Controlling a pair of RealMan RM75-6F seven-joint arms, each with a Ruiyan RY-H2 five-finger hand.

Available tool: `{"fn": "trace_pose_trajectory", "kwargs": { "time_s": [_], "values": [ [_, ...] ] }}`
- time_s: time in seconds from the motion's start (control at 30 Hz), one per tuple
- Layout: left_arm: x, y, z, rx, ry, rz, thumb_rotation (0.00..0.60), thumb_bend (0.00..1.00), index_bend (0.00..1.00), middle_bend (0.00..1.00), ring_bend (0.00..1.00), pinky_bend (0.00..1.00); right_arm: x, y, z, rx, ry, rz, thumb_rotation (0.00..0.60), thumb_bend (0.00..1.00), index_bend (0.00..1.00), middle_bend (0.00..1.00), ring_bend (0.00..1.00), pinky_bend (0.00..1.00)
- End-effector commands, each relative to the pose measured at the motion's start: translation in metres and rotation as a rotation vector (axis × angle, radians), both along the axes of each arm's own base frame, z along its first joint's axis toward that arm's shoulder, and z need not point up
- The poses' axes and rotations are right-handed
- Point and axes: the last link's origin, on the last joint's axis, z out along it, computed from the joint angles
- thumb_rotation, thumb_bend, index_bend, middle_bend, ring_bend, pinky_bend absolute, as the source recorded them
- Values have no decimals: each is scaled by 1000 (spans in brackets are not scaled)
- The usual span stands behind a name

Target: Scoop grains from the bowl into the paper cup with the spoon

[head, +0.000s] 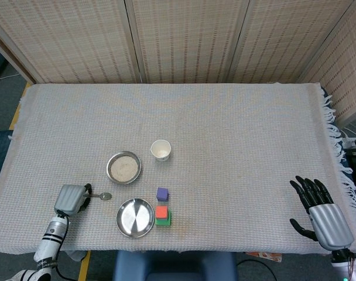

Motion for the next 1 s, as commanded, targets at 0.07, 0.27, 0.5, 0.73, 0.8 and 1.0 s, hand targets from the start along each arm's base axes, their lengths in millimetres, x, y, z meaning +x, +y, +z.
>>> {"fn": "trace_pose_trajectory", "kwargs": {
  "time_s": [0.07,0.27,0.5,0.73,0.8,1.0],
  "values": [
    [-1,1,-1,12,18,-10,600,411,477,1000,1000,1000,0,0,0,1,1,0,600,153,0,0,0,0],
    [-4,3,-3,20,35,-16,600,410,498,1000,1000,1000,0,0,-1,2,2,-3,600,153,0,0,0,0],
    [-6,3,-3,19,30,-8,600,410,517,1000,1000,1000,0,0,-1,4,3,-4,600,153,0,0,0,0],
    [-5,3,1,35,7,-15,600,412,565,1000,1000,1000,0,0,0,3,1,-2,600,153,0,0,0,0],
    [-6,2,4,42,3,-16,600,413,589,1000,1000,1000,0,0,0,3,-1,-1,600,153,0,0,0,0],
    [-10,2,22,71,33,-14,600,411,631,1000,1000,1000,1,1,0,7,-3,5,600,153,0,0,0,0]
  ]
}}
